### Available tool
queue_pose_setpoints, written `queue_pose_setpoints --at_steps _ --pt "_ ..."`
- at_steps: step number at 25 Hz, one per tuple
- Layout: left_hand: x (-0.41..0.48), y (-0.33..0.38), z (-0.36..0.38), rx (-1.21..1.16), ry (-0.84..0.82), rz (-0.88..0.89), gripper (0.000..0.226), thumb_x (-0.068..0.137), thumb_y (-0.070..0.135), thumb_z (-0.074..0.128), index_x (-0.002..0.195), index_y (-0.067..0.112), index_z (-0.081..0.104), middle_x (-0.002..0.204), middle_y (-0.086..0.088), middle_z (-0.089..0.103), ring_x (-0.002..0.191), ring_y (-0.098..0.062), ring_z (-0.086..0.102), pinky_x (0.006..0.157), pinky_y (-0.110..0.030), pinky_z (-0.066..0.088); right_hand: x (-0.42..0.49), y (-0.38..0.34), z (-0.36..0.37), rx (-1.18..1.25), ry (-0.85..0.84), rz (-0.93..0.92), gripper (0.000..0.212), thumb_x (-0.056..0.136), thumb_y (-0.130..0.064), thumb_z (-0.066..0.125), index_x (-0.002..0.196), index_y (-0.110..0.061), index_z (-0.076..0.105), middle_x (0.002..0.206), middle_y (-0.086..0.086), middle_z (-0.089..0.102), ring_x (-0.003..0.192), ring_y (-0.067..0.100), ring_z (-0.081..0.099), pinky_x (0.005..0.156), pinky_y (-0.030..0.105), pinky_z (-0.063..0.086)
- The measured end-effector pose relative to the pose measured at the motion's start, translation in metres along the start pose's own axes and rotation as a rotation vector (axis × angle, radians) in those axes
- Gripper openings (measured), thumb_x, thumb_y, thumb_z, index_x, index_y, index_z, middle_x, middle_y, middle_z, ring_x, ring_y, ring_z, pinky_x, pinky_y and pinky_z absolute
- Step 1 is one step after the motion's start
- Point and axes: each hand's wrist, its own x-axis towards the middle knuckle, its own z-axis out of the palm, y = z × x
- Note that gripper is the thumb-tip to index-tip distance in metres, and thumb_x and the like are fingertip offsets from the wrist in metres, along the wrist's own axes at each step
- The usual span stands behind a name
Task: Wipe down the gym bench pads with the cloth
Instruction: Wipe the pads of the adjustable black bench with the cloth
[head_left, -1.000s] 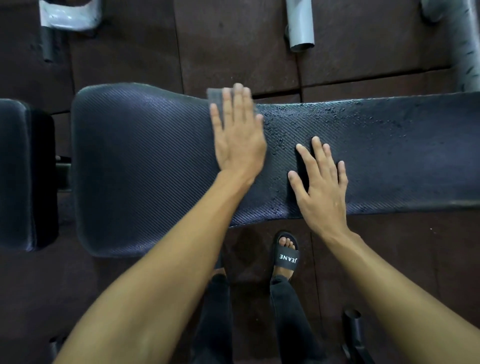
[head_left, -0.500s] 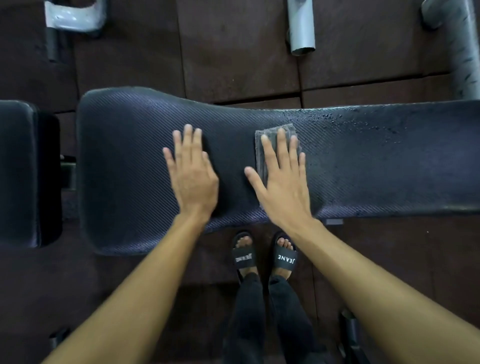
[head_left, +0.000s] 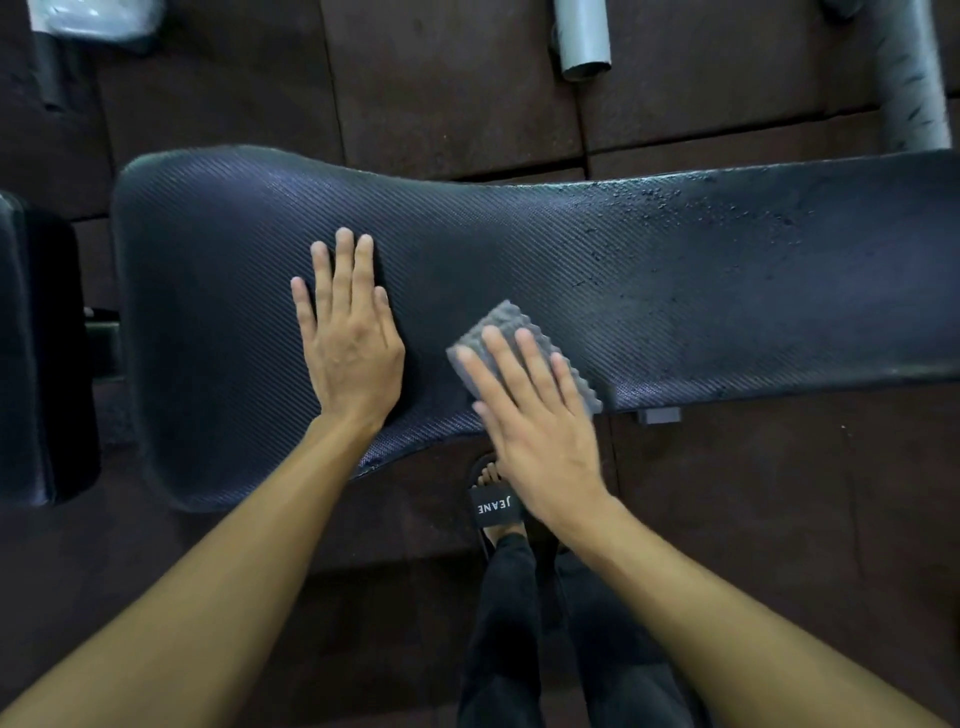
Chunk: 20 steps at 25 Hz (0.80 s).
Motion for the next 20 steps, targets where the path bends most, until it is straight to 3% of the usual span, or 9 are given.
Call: queue_pose_setpoints --at_steps 3,5,8,11,15,18,20 --pt "0.0 0.02 0.002 -0.041 0.023 -0.086 0.052 0.103 0.018 0.027 0.155 0.012 0.026 0.164 -0.003 0.018 0.153 -0.022 0.008 0.124 -0.049 0.002 -0.01 0.073 -0.014 -0.041 0.001 0.146 0.052 0.106 -0.031 0.041 0.156 -0.027 0.027 0.164 0.001 0.022 0.152 0.024 0.018 0.121 0.045 0.021" --pt "-0.001 0.043 0.008 -0.062 0.025 -0.088 0.053 0.102 0.019 0.027 0.154 0.011 0.027 0.164 -0.004 0.019 0.153 -0.023 0.008 0.124 -0.05 0.001 0.013 0.114 -0.023 -0.023 -0.02 0.299 0.052 0.107 -0.034 0.034 0.157 -0.027 0.022 0.166 0.002 0.016 0.153 0.023 0.011 0.123 0.044 0.014" --pt "-0.007 0.077 0.019 -0.056 0.006 -0.033 0.053 0.103 0.021 0.027 0.154 0.011 0.026 0.164 -0.005 0.018 0.153 -0.024 0.009 0.123 -0.05 0.001 0.085 0.123 -0.027 0.063 0.02 0.456 0.053 0.107 -0.04 0.023 0.158 -0.03 0.015 0.167 -0.001 0.01 0.154 0.023 0.006 0.124 0.045 0.008" --pt "-0.012 0.097 0.027 -0.055 0.009 -0.047 0.054 0.103 0.02 0.026 0.155 0.008 0.022 0.164 -0.007 0.017 0.153 -0.024 0.009 0.123 -0.048 0.001 0.129 0.088 -0.015 0.068 0.044 0.327 0.052 0.106 -0.04 0.024 0.157 -0.029 0.022 0.165 0.0 0.019 0.153 0.025 0.013 0.122 0.048 0.013" --pt "-0.012 0.097 0.031 -0.027 0.029 -0.065 0.054 0.103 0.02 0.023 0.155 0.007 0.021 0.164 -0.007 0.017 0.152 -0.023 0.009 0.124 -0.047 0.004 0.071 0.067 -0.009 0.072 0.031 0.041 0.049 0.108 -0.036 0.029 0.156 -0.026 0.027 0.164 0.003 0.023 0.152 0.026 0.018 0.121 0.048 0.021" --pt "-0.013 0.099 0.032 0.002 0.022 -0.062 0.054 0.103 0.02 0.023 0.156 0.008 0.02 0.164 -0.006 0.016 0.153 -0.022 0.008 0.124 -0.048 0.004 0.001 0.097 -0.022 0.021 -0.002 -0.068 0.05 0.108 -0.034 0.035 0.156 -0.029 0.025 0.164 -0.001 0.022 0.152 0.022 0.018 0.119 0.046 0.027" --pt "-0.012 0.099 0.032 -0.004 0.026 -0.075 0.054 0.103 0.019 0.024 0.156 0.008 0.019 0.164 -0.007 0.015 0.153 -0.022 0.007 0.124 -0.049 0.004 -0.014 0.146 -0.03 -0.011 0.006 -0.008 0.051 0.106 -0.032 0.038 0.155 -0.03 0.027 0.163 -0.001 0.025 0.151 0.022 0.021 0.119 0.047 0.027"
